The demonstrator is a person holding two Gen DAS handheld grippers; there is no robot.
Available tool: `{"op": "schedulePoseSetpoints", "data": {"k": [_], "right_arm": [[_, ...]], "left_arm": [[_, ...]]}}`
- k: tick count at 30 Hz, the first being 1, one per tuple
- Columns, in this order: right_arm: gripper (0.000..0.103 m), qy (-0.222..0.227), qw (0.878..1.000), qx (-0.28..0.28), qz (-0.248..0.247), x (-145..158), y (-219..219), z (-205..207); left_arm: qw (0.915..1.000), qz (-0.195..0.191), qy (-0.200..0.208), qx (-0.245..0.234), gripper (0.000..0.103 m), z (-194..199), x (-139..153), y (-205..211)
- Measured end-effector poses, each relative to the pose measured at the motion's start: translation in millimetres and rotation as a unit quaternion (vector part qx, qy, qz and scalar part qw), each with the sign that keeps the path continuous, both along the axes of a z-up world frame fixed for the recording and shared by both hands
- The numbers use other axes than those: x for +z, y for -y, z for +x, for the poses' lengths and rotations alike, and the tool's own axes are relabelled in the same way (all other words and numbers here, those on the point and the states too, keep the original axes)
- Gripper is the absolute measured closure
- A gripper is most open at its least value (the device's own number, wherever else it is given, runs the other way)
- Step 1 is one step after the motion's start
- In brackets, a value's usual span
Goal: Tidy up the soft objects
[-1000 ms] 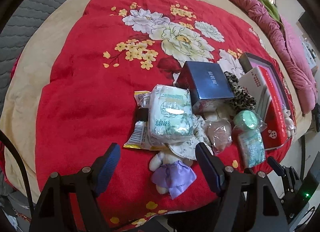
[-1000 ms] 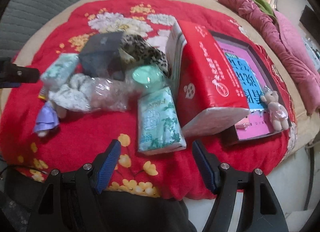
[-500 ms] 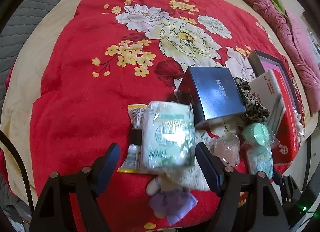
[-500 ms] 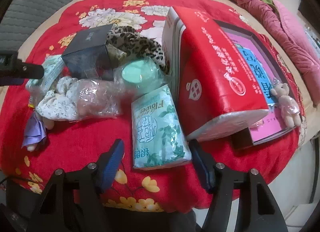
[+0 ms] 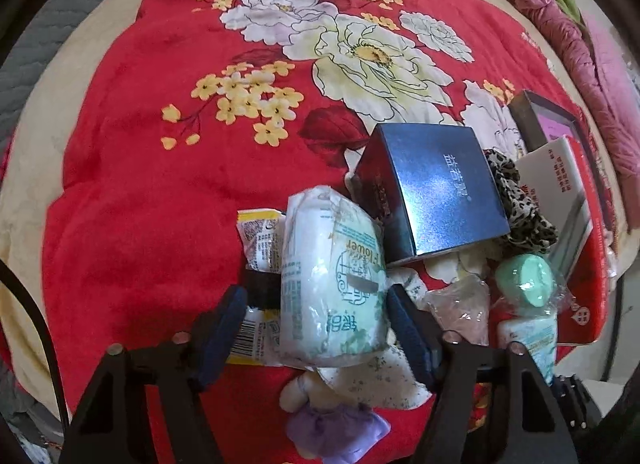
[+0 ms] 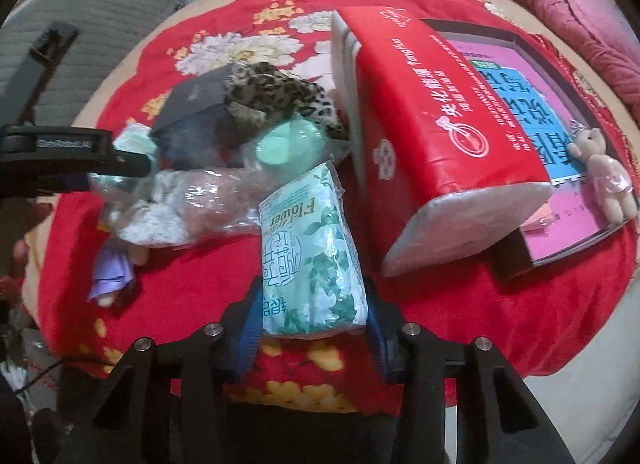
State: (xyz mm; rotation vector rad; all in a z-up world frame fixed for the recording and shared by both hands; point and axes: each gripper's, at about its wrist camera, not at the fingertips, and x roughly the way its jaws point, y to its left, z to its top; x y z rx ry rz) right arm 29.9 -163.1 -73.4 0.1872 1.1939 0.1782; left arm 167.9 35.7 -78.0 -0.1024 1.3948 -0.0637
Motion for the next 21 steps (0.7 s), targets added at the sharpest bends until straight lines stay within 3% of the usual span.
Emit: {"op": "schedulePoseSetpoints", "data": {"k": [6, 14, 21], "right_arm": [[0.057, 0.000, 1.000, 0.002, 0.010, 6.6, -1.6, -4.1], [0.057, 0.014, 1.000, 0.001, 0.016, 19.4, -0.1, -7.8], [0.057, 0.027, 0.999, -0.001, 0.027, 30.2, 4.3, -14.5]], "left_arm": [[0.9994, -0.034, 0.006, 0.003, 0.052, -3.0, 5.5, -8.9], [0.9990, -0.045, 0.005, 0.002, 0.057, -9.0, 9.2, -12.7], [0.9976, -0.064, 0.028, 0.006, 0.057, -16.4, 29.3, -18.9]]}}
